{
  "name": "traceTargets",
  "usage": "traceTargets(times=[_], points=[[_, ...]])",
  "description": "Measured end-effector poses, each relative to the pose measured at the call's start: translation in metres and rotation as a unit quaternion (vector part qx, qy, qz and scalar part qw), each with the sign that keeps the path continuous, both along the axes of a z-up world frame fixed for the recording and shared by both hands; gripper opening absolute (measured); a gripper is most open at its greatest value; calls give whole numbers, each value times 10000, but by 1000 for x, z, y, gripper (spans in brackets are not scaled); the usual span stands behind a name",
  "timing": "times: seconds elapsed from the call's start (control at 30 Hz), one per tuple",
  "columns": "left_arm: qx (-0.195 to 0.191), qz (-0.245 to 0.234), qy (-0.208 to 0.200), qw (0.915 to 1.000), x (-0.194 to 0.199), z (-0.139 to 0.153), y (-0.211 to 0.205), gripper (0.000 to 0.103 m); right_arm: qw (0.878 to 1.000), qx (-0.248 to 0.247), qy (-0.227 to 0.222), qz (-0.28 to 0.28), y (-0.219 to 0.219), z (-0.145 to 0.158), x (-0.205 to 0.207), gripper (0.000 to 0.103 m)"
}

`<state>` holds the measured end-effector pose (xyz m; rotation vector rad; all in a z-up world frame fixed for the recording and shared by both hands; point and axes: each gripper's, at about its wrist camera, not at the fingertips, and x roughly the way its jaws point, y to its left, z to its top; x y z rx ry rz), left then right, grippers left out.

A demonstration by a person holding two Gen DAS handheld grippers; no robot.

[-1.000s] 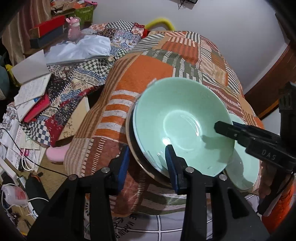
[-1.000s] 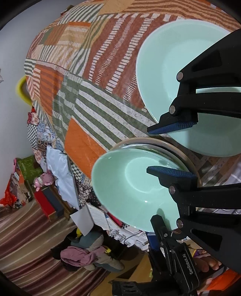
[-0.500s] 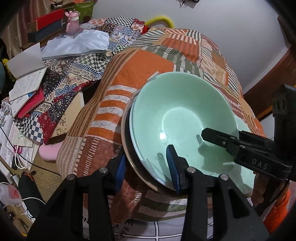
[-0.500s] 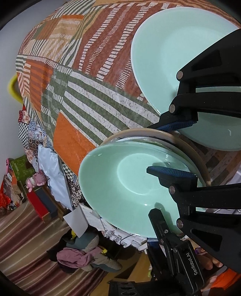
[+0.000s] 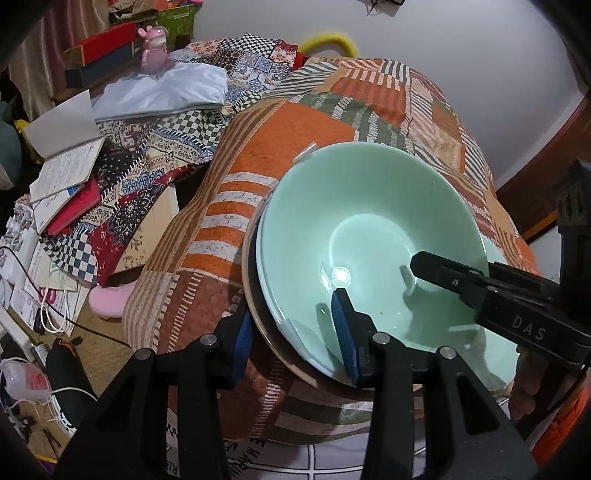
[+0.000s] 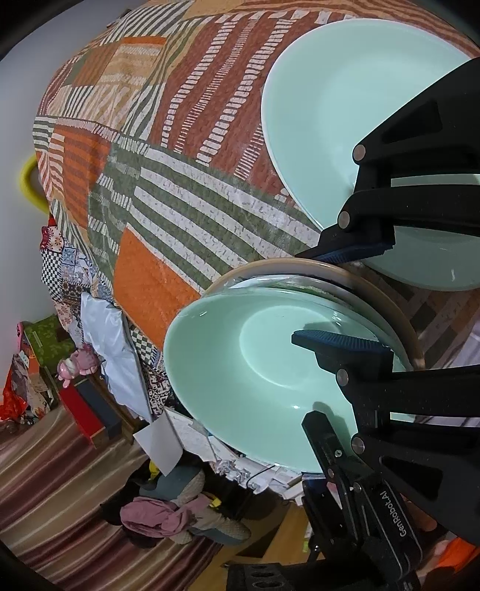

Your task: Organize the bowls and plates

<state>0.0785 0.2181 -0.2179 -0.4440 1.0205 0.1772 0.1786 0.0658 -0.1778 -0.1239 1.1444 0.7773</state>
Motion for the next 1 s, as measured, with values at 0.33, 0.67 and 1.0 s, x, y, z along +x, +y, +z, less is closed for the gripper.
traceTargets(times=[0.33,0.67,1.0], points=[[136,-66,-178,9997,-2,19,-14,41,9996,179,-181,-113,-18,16,-4,31],[206,-329,-453,9982,4,44,-44,41,9974,326,-502,-395,-52,40,-3,31],[256,-724,-622,9951,16,61,-87,41,9940,381,-690,-753,-94,55,-6,31]])
